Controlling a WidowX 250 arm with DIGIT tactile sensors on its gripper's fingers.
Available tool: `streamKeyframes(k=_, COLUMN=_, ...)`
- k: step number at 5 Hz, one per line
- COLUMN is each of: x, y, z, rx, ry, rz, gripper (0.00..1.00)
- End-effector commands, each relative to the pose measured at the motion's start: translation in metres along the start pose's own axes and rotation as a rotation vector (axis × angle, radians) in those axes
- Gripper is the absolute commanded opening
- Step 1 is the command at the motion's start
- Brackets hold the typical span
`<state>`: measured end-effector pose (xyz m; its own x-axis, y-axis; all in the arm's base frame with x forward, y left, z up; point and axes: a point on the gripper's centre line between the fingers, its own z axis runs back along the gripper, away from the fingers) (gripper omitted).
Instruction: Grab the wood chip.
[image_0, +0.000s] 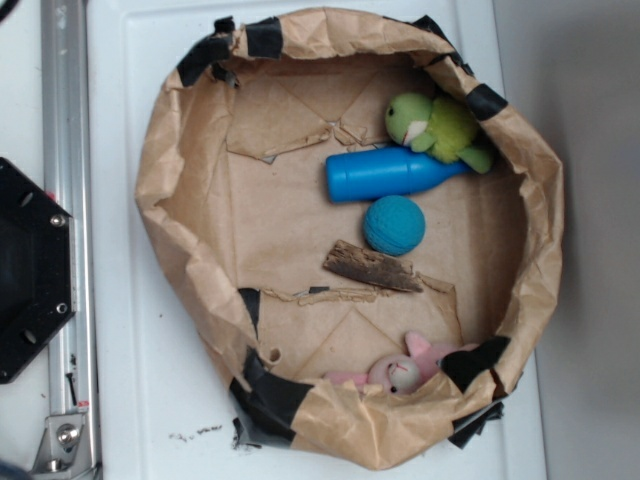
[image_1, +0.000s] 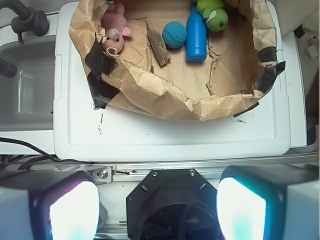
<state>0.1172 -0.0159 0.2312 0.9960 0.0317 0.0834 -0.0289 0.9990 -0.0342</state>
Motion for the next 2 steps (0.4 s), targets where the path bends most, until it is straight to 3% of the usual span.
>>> streamKeyframes(k=1, x=0.092, y=0.052, z=-0.074, rx=-0.094, ry=-0.108, rz=0.017, gripper=1.0)
streamKeyframes(k=2, x=0.131, y=0.065, z=-0.099, rx=-0.053, ry=-0.1, rz=0.009, gripper=1.0)
